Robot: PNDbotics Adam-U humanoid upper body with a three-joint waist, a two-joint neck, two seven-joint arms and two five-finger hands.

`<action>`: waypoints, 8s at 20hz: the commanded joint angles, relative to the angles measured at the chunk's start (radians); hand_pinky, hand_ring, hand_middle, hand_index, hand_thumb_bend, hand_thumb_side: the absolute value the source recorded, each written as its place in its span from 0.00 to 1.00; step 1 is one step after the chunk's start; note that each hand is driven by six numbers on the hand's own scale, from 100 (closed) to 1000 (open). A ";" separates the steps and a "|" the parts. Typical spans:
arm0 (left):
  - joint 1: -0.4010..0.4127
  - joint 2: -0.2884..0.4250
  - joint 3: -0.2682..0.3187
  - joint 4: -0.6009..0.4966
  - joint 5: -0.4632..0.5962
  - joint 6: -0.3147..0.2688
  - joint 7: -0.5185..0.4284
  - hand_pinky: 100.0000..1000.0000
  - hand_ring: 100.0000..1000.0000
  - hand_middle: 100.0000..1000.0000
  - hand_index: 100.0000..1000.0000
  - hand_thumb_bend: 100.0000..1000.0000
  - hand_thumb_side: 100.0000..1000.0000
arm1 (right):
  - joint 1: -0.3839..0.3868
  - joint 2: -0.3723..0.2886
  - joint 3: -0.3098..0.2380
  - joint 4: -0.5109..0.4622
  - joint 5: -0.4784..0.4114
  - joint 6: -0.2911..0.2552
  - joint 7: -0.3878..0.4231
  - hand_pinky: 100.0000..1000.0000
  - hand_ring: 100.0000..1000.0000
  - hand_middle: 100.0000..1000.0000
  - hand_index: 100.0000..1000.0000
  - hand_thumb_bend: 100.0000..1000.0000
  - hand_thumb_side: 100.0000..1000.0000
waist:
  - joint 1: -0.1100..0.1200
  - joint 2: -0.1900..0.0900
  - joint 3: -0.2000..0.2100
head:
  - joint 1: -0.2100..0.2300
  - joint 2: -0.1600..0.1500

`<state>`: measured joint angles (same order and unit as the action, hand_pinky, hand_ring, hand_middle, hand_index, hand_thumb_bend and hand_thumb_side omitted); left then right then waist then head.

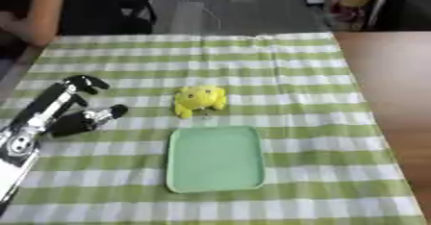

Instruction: Pick up objects on the table and place them in the box.

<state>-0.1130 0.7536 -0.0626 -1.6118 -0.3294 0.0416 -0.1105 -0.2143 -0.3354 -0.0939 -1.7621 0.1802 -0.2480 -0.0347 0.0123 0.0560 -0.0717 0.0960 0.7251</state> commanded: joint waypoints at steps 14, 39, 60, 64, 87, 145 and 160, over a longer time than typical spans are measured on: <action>-0.056 0.090 -0.021 -0.009 -0.010 0.000 -0.075 0.62 0.71 0.78 0.80 0.70 0.55 | -0.008 -0.026 0.000 -0.019 0.004 -0.002 0.003 0.65 0.72 0.75 0.88 0.00 0.76 | 0.001 -0.013 -0.002 | -0.002 -0.018; -0.405 0.121 -0.179 0.122 -0.121 -0.046 -0.364 0.64 0.68 0.73 0.82 0.69 0.46 | 0.000 -0.030 0.010 -0.013 0.001 -0.004 0.015 0.65 0.72 0.75 0.88 0.00 0.76 | 0.006 -0.023 -0.004 | 0.012 -0.028; -0.670 -0.111 -0.212 0.411 -0.320 -0.136 -0.423 0.63 0.65 0.71 0.81 0.66 0.47 | 0.000 -0.022 0.014 -0.011 -0.005 -0.006 0.022 0.65 0.72 0.75 0.88 0.00 0.76 | 0.000 -0.019 -0.002 | 0.024 -0.057; -0.675 -0.126 -0.215 0.425 -0.328 -0.143 -0.424 0.63 0.65 0.71 0.81 0.67 0.48 | 0.000 -0.021 0.014 -0.011 -0.005 -0.006 0.023 0.65 0.72 0.75 0.88 0.00 0.76 | -0.001 -0.018 -0.004 | 0.027 -0.057; -0.718 -0.242 -0.231 0.513 -0.370 -0.200 -0.406 0.62 0.64 0.71 0.81 0.68 0.49 | -0.010 -0.012 0.019 -0.012 -0.009 -0.009 0.030 0.65 0.72 0.75 0.88 0.00 0.76 | -0.009 -0.009 -0.015 | 0.045 -0.069; -0.698 -0.336 -0.244 0.609 -0.417 -0.258 -0.392 0.61 0.63 0.69 0.79 0.67 0.48 | -0.027 0.004 0.025 -0.012 -0.022 -0.015 0.044 0.66 0.72 0.76 0.88 0.00 0.76 | -0.021 0.021 -0.038 | 0.067 -0.089; -0.679 -0.340 -0.235 0.662 -0.483 -0.265 -0.367 0.37 0.41 0.59 0.76 0.44 0.37 | -0.033 0.008 0.025 -0.013 -0.023 -0.016 0.047 0.66 0.72 0.76 0.89 0.00 0.76 | -0.027 0.029 -0.045 | 0.071 -0.096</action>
<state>-0.7866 0.4015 -0.3017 -0.9539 -0.8017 -0.2263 -0.4767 -0.2277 -0.3162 -0.0642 -1.7613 0.1600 -0.2632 0.0102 -0.0140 0.0929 -0.1153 0.1590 0.6423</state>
